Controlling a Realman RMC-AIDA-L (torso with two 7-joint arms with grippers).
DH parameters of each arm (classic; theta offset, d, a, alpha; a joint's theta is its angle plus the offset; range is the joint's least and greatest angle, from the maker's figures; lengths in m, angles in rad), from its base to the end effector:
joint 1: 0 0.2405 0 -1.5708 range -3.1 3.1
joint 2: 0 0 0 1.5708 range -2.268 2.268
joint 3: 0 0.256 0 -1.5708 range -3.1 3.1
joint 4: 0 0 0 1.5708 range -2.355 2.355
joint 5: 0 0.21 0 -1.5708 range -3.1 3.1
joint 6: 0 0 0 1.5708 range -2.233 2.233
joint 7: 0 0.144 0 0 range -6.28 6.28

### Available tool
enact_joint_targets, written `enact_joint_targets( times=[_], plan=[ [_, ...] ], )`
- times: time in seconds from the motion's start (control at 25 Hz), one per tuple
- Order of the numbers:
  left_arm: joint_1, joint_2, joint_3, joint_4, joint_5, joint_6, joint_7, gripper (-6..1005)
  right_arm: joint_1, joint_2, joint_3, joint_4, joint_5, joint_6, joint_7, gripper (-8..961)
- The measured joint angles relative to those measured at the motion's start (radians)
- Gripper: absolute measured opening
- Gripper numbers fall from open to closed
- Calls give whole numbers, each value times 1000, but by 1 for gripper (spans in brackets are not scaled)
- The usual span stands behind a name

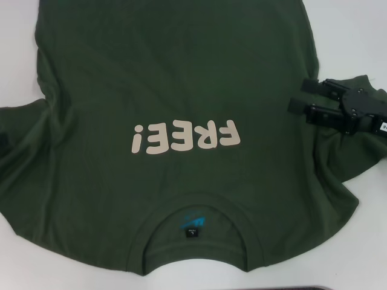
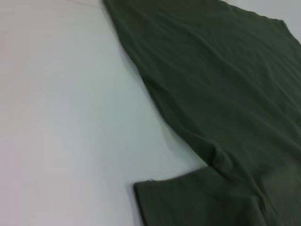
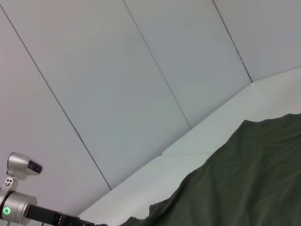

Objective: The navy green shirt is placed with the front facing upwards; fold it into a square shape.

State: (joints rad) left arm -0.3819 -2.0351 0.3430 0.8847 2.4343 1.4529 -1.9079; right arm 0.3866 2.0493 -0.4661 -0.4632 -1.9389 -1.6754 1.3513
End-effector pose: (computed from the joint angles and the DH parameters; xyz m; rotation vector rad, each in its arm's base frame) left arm -0.3843 0.2873 0.0857 -2.1110 -1.4311 -0.2984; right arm 0.3109 0.2753 0.0109 -2.4538 0.9553 1.0315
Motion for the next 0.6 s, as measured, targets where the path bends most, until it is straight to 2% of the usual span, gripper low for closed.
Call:
enact_joint_targets(
  times=[0.04,0.48,0.6],
  plan=[
    [0,0,0,0,0,-10,-4,511,0,0,1,0,0,-1,0,917],
    [-11,-2,3,-1,40,-20,-15,282,-5,1,3,0,0,-4,-1,917],
    [-11,-3,7,0,42,-20,-15,139,-6,1,4,0,0,-4,-1,917]
  ],
)
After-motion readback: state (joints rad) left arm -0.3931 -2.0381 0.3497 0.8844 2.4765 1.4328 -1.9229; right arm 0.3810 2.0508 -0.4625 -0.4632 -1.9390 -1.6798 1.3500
